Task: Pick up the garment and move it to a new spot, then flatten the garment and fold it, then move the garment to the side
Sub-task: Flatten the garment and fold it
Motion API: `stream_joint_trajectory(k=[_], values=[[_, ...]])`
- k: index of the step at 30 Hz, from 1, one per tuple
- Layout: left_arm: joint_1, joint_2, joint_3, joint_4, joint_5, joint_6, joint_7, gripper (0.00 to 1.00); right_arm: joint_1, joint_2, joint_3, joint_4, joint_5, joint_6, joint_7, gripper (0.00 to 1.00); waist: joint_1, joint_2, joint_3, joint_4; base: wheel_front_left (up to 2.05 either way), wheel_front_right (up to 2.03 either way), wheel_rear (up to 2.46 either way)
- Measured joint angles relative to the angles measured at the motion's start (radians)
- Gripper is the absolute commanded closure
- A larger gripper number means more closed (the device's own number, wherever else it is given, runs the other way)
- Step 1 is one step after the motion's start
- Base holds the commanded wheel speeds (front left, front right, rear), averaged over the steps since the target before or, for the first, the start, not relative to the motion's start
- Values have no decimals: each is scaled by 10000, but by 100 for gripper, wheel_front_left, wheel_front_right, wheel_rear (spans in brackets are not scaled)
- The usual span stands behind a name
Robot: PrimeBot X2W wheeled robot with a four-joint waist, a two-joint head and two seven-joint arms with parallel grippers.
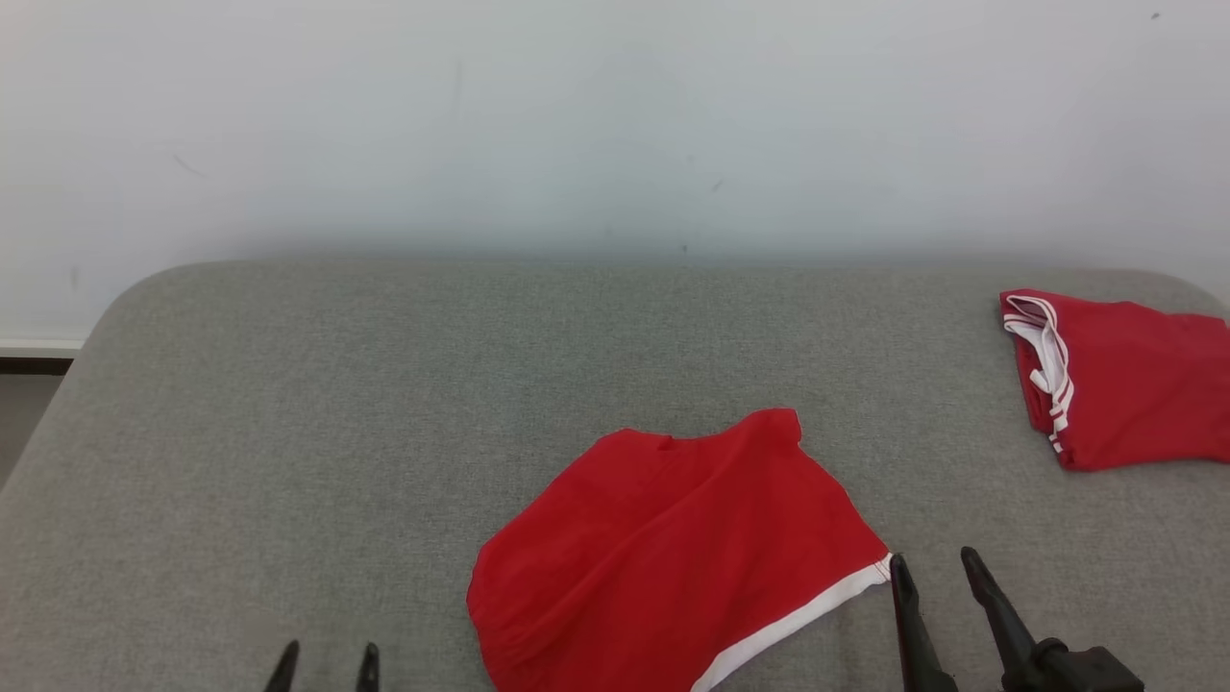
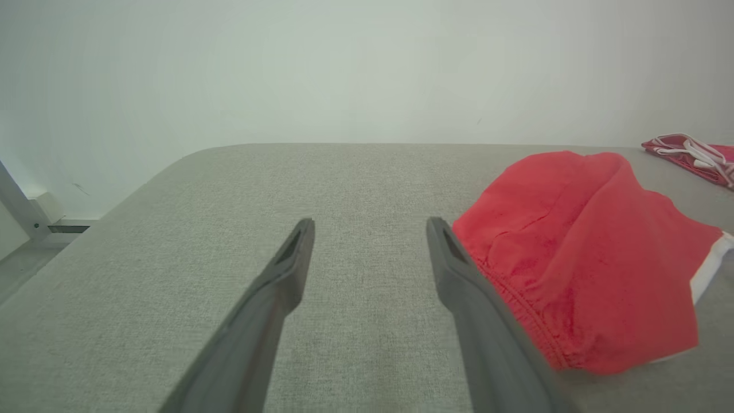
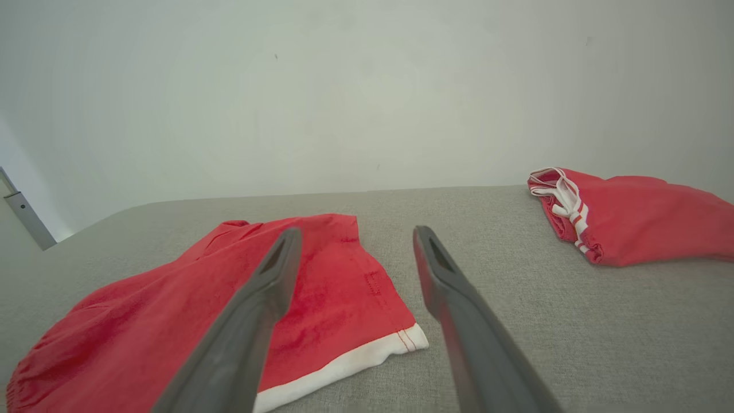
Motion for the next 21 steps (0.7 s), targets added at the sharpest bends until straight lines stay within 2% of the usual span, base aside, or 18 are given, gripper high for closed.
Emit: stream_joint_trajectory(k=[4, 12, 17, 21], values=[[93, 13, -754, 297, -134, 0, 0, 0, 52, 98, 167, -10, -2, 0, 0, 0, 0, 0, 39, -143, 0, 0, 0], [-437, 328, -2800, 2207, -1580, 0, 0, 0, -158, 17, 453, 54, 13, 0, 0, 0, 0, 0, 184, -546, 0, 0, 0], [-885, 382, -3356, 2947, -2046, 0, 2, 0, -163, -75, 447, 58, 19, 0, 0, 0, 0, 0, 282, -805, 0, 0, 0], [-1274, 374, -3438, 3402, -2220, 0, 2, 0, -212, -128, 468, 71, 33, 0, 0, 0, 0, 0, 361, -996, 0, 0, 0]])
